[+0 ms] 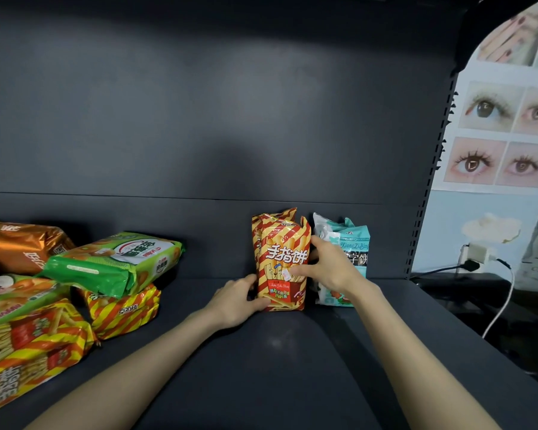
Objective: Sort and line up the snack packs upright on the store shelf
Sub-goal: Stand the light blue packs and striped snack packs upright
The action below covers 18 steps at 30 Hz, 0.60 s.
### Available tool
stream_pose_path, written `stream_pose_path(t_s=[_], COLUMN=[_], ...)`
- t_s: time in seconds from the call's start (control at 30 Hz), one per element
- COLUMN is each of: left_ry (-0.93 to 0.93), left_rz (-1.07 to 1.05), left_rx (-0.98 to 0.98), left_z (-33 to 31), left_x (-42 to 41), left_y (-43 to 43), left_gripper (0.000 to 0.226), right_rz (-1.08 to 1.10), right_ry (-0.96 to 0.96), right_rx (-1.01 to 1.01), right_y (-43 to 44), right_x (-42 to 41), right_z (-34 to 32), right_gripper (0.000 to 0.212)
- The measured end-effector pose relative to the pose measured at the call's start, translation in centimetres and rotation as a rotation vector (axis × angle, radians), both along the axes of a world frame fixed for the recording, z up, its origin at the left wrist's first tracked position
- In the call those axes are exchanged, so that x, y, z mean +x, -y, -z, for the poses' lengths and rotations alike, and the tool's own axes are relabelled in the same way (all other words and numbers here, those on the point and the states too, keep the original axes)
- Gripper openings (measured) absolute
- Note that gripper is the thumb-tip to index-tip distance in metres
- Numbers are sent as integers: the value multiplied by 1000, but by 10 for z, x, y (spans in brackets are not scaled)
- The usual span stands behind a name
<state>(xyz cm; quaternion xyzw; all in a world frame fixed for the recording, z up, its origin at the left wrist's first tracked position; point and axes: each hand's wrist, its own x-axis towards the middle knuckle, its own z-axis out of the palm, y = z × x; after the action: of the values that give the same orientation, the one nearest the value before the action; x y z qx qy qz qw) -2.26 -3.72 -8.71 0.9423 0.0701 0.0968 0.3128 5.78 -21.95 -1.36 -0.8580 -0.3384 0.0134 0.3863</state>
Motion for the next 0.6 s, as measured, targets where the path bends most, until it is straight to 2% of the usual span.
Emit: stream_pose_path(t_s=[0.13, 0.3, 0.6], left_ry=[24, 45, 140], left_rz=[-58, -112, -164], left_rx=[145, 319, 362], left_z=[-17, -44, -76], left_x=[-11, -29, -65], left_y=[6, 13, 20], left_gripper=[43, 36, 34], right_rz=[33, 68, 46], right_ry=[112, 197, 347], right_rx=[-72, -137, -161], right_y=[5, 19, 31], right_x=[-6, -19, -46], right_z=[-10, -25, -49], right_gripper=[51, 64, 57])
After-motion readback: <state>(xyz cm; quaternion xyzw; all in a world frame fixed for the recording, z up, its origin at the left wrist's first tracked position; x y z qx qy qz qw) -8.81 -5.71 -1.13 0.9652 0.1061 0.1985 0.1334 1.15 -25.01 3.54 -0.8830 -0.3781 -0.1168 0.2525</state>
